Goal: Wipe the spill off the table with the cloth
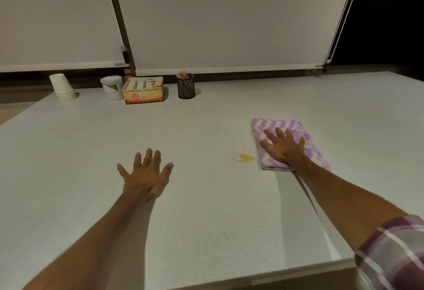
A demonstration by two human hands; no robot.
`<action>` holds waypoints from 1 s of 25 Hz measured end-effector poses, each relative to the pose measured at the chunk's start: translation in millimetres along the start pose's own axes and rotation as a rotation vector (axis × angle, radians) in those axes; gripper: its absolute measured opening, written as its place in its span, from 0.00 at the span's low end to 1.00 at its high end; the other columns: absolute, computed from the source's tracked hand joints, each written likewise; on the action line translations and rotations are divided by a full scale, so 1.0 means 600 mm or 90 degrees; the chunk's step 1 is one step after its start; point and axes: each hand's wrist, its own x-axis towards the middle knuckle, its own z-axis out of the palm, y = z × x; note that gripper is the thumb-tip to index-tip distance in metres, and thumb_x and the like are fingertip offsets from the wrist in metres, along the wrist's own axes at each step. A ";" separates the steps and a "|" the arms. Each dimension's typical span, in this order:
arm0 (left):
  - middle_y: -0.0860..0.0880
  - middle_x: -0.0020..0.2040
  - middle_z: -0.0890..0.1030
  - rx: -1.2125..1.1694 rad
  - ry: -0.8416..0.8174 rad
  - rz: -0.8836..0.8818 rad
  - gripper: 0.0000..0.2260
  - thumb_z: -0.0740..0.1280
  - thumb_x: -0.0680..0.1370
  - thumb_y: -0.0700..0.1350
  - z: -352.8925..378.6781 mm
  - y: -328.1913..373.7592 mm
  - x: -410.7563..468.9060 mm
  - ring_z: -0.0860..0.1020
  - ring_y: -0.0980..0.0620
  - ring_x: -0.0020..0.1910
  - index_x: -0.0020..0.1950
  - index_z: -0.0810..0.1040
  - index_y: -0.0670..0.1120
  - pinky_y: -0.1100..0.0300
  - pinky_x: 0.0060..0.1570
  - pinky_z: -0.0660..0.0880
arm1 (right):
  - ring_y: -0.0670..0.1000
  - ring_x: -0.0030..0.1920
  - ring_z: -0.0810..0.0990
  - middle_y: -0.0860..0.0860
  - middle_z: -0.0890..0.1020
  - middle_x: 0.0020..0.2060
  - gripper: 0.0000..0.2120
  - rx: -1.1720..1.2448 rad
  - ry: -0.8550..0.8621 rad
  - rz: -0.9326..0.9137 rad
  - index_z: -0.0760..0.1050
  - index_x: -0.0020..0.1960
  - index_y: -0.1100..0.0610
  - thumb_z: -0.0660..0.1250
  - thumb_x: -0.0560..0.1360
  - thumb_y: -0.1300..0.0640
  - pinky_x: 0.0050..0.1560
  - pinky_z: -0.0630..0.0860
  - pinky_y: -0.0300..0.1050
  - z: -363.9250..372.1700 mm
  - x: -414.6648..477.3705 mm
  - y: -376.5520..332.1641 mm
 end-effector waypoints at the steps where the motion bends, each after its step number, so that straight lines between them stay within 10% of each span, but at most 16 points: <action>1: 0.51 0.81 0.46 0.000 -0.005 -0.004 0.37 0.38 0.75 0.71 -0.001 0.001 0.000 0.43 0.45 0.80 0.80 0.47 0.54 0.30 0.70 0.36 | 0.57 0.78 0.47 0.46 0.50 0.79 0.31 0.007 -0.010 -0.010 0.50 0.76 0.36 0.47 0.75 0.30 0.73 0.44 0.68 0.001 0.010 -0.027; 25: 0.51 0.81 0.43 0.002 -0.023 -0.002 0.37 0.37 0.75 0.71 -0.006 0.002 -0.003 0.40 0.43 0.79 0.80 0.44 0.54 0.31 0.71 0.36 | 0.54 0.79 0.49 0.43 0.52 0.79 0.31 -0.026 -0.025 -0.287 0.48 0.74 0.31 0.43 0.72 0.27 0.72 0.43 0.66 0.041 -0.030 -0.167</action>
